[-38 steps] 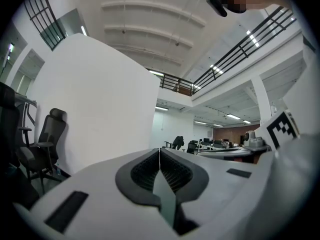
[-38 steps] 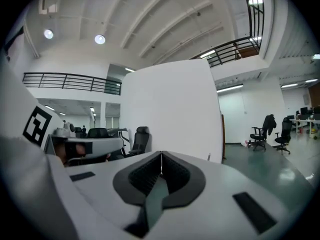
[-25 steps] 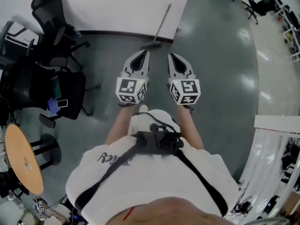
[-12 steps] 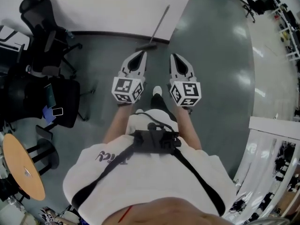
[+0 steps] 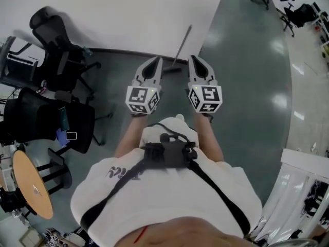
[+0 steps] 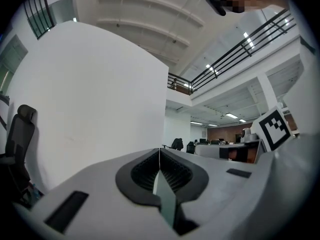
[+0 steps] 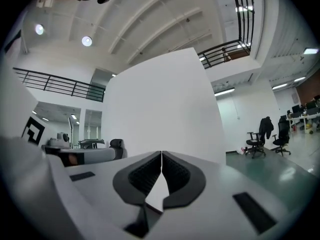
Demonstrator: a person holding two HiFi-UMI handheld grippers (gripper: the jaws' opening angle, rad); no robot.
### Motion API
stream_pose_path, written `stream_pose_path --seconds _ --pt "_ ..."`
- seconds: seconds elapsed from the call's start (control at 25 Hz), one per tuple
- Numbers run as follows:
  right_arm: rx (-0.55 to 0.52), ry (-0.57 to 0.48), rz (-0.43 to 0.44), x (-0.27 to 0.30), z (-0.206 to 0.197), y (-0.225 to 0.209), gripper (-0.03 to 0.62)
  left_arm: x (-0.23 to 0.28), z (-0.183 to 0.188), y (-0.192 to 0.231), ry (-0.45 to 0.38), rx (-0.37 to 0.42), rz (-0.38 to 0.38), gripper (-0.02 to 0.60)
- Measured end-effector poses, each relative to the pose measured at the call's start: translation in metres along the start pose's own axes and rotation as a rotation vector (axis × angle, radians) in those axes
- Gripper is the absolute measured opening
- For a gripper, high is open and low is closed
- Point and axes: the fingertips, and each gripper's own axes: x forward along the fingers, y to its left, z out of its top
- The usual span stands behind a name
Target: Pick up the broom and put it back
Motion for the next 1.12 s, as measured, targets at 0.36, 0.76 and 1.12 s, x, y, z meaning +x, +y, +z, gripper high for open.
stream_pose_path --seconds 0.36,0.76,1.12 --pt "0.094 0.123 0.022 0.058 -0.051 -0.034 0.007 0.055 -0.035 0.023 0.093 -0.02 0.008 0.014" --pt "0.121 0.147 -0.059 0.154 -0.047 -0.04 0.008 0.127 -0.008 0.107 0.065 -0.009 -0.067 0.014" --pt "0.114 0.204 -0.178 0.204 -0.072 -0.035 0.008 0.166 -0.033 0.159 0.1 -0.065 -0.207 0.014"
